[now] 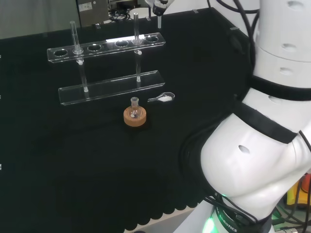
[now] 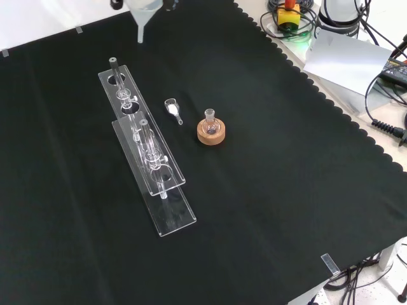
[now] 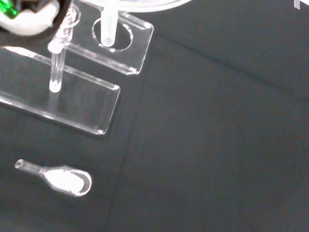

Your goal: Place the funnel on the round-bottom flask.

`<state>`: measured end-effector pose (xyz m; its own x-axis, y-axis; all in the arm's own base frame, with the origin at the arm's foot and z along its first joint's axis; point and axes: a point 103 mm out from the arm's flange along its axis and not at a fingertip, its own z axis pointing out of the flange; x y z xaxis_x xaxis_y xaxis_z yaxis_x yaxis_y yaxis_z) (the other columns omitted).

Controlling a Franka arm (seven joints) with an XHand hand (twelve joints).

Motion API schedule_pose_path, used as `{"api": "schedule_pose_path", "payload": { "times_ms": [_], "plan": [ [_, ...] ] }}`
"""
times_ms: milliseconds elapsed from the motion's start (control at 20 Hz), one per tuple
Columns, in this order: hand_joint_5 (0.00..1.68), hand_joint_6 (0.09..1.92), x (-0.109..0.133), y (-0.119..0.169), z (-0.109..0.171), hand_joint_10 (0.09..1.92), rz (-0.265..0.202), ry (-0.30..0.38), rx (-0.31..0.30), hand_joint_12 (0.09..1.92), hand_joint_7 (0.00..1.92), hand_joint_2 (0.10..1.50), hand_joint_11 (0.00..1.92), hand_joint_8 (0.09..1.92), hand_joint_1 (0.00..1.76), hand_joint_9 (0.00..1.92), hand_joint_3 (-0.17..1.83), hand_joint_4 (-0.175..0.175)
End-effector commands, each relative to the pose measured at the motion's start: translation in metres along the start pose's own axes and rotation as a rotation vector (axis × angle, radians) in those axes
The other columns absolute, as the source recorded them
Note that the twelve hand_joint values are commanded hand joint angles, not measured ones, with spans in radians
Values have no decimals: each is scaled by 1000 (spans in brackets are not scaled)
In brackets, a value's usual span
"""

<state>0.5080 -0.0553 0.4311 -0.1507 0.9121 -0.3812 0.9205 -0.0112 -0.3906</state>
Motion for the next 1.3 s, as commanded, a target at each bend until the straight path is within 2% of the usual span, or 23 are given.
{"api": "schedule_pose_path", "payload": {
  "times_ms": [50,500,800,1300],
  "plan": [
    [800,944,40,-65,10,648,6,1,-18,1243,942,680,550,914,782,1249,585,-7],
    [803,944,84,-89,43,656,2,-10,24,1251,944,679,544,909,791,1246,586,-6],
    [807,943,116,-80,55,660,-49,-16,33,1252,947,679,552,908,798,1245,588,-10],
    [812,937,141,-60,75,665,-112,-22,58,1250,951,678,556,906,801,1243,591,-13]
  ]
}}
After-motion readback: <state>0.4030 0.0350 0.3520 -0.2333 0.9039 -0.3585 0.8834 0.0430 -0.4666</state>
